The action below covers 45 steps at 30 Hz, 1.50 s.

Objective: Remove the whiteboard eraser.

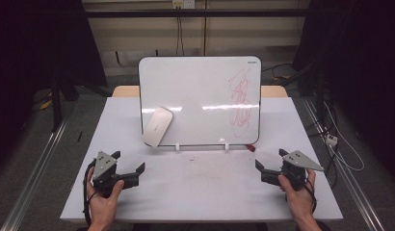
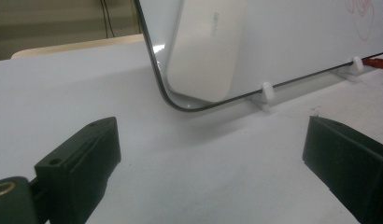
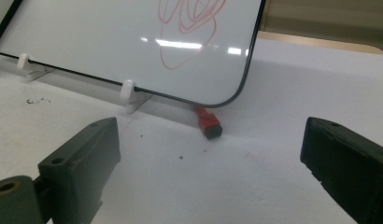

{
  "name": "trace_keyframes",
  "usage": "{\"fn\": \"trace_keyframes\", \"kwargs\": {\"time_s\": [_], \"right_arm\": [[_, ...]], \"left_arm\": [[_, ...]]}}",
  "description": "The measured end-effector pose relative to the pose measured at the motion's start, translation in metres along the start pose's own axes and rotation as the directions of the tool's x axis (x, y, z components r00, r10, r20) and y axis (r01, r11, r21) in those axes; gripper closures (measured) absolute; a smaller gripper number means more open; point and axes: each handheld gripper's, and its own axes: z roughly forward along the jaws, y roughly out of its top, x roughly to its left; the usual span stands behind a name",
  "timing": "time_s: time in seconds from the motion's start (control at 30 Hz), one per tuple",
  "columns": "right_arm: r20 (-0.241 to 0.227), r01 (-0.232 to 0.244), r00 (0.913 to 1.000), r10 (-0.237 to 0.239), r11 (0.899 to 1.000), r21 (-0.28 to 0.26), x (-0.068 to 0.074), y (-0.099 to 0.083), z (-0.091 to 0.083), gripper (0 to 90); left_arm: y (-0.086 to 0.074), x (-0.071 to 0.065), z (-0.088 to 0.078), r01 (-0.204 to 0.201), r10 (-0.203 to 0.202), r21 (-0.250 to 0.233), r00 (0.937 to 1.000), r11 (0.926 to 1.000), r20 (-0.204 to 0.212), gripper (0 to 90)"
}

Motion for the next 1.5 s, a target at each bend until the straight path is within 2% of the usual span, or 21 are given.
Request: {"fn": "trace_keyframes", "kwargs": {"time_s": [0.2,0.23,0.4,0.53,0.57,0.63,0.77,0.83,0.87,0.97,1.1,1.13,1.23,1.4,1.43,1.5], "right_arm": [[0.002,0.007,1.0000,-0.007,1.000,0.005,-0.001,0.000,0.001,4.9],[0.003,0.004,1.0000,-0.004,1.000,0.003,-0.001,-0.001,0.001,4.9],[0.005,-0.005,1.0000,0.005,1.000,0.010,-0.002,-0.001,0.002,5.1],[0.001,-0.004,1.0000,0.004,1.000,0.011,-0.002,0.000,0.003,5.1],[0.001,-0.004,1.0000,0.004,1.000,0.010,-0.002,0.000,0.004,5.1],[0.001,0.001,1.0000,-0.001,1.000,0.010,-0.001,0.001,0.005,5.2],[0.005,0.007,1.0000,-0.007,1.000,0.019,0.001,0.002,0.009,5.3],[-0.001,0.016,0.9999,-0.016,0.999,0.030,0.002,0.001,0.010,5.2],[-0.004,0.010,0.9999,-0.010,1.000,0.028,0.002,0.001,0.010,5.2],[-0.002,0.017,0.9999,-0.017,1.000,0.021,0.002,0.002,0.008,5.2],[-0.009,0.019,0.9998,-0.019,0.999,0.027,0.001,0.000,0.008,4.9],[-0.006,0.019,0.9998,-0.019,0.999,0.035,0.001,0.000,0.008,5.1],[-0.005,0.017,0.9998,-0.017,0.999,0.039,-0.001,-0.001,0.009,5.3],[-0.008,0.021,0.9998,-0.020,0.999,0.042,-0.001,-0.001,0.010,5.7],[-0.010,0.022,0.9997,-0.021,0.999,0.041,0.000,-0.001,0.010,5.7],[-0.009,0.024,0.9997,-0.024,0.999,0.043,0.000,-0.001,0.010,5.6]], "left_arm": [[0.001,-0.004,0.002,-0.002,0.002,0.005,1.0000,1.0000,0.009,4.1],[0.002,-0.006,0.002,-0.025,0.024,0.010,0.9994,0.9997,0.023,4.1],[0.004,-0.007,0.002,-0.032,0.031,0.018,0.9987,0.9993,0.039,4.1],[0.004,-0.005,0.005,-0.012,0.011,0.020,0.9992,0.9997,0.038,4.4],[0.007,-0.003,0.008,-0.004,0.002,0.048,0.9984,0.9989,0.056,5.0],[0.010,-0.002,0.011,-0.019,0.015,0.057,0.9980,0.9982,0.061,5.9],[0.017,0.001,0.019,-0.033,0.028,0.062,0.9965,0.9975,0.079,6.0],[0.020,0.001,0.020,-0.046,0.042,0.060,0.9964,0.9971,0.074,6.4],[0.024,0.000,0.021,-0.041,0.035,0.067,0.9955,0.9969,0.088,6.7],[0.028,-0.001,0.022,-0.051,0.045,0.070,0.9952,0.9962,0.086,7.0],[0.039,-0.004,0.027,-0.052,0.043,0.076,0.9924,0.9957,0.115,5.7],[0.041,-0.003,0.028,-0.066,0.056,0.076,0.9899,0.9950,0.130,3.6],[0.044,-0.004,0.032,-0.075,0.066,0.068,0.9908,0.9949,0.118,4.3],[0.055,-0.003,0.043,-0.067,0.057,0.075,0.9895,0.9950,0.133,4.3],[0.060,-0.002,0.049,-0.098,0.087,0.081,0.9879,0.9919,0.128,5.0],[0.067,-0.001,0.053,-0.110,0.098,0.089,0.9868,0.9900,0.129,6.1]]}}
